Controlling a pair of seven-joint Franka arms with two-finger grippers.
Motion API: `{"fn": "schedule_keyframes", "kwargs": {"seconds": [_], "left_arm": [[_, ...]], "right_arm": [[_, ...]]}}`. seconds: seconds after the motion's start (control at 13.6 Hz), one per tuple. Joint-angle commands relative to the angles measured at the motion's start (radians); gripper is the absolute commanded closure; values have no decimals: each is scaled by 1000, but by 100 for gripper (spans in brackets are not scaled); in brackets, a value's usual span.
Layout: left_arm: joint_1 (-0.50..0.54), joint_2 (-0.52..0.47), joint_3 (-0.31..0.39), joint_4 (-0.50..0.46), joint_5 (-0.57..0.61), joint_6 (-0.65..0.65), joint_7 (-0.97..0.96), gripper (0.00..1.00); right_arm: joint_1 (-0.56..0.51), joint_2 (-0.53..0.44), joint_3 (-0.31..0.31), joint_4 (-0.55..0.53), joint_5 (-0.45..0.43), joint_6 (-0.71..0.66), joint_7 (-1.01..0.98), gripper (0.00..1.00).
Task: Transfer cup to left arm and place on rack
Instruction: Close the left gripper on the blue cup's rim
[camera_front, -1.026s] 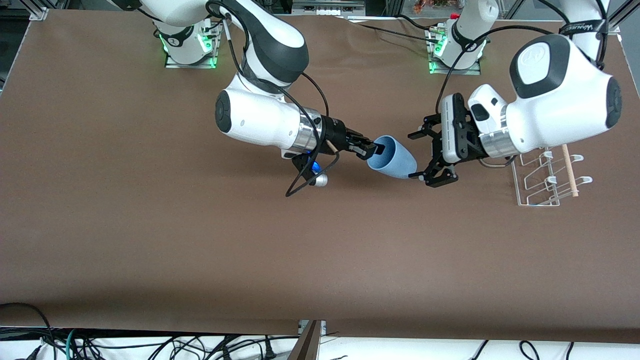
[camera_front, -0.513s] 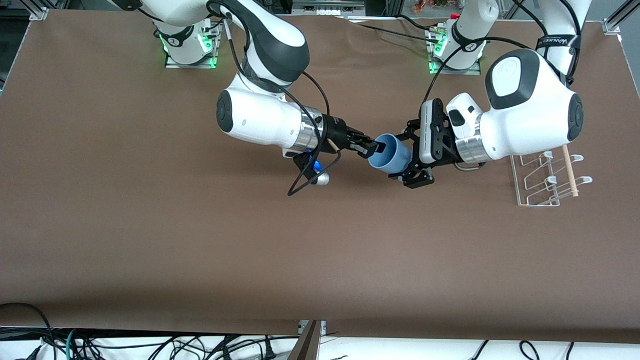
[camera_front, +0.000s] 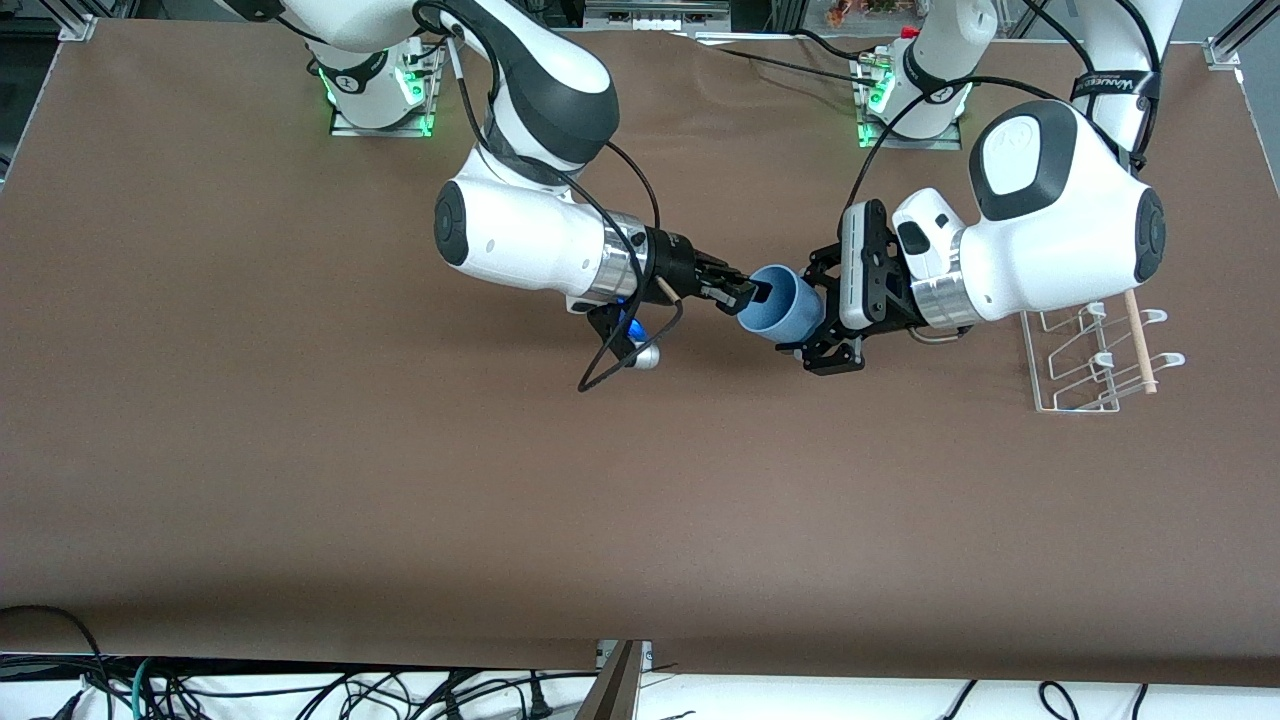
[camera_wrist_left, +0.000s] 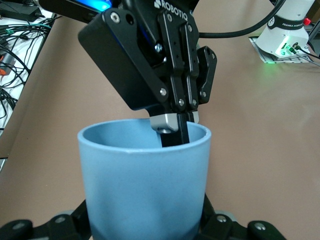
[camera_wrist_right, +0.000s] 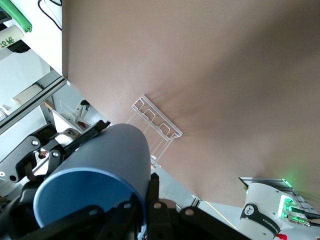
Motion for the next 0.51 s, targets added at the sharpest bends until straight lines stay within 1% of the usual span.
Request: {"fn": "schedule_keyframes", "kwargs": {"seconds": [0.0,0.07,0.29,0.44], "left_arm": [[5,-13,0,-14,-31,-47,32,82],[10,-13,3,-12,-26,-58,27,82],[25,-14,4,-11,-19,-98,27,82],[30,-14,9,-3,-15,-121,23,82]], "right_arm": [[-10,5,8,19,14,14,-16,27],[-11,3,6,19,13,14,-21,0],[-43,-11,8,19,13,-15,-22,0],[-78,-15,8,19,13,-76,-22,0]]}}
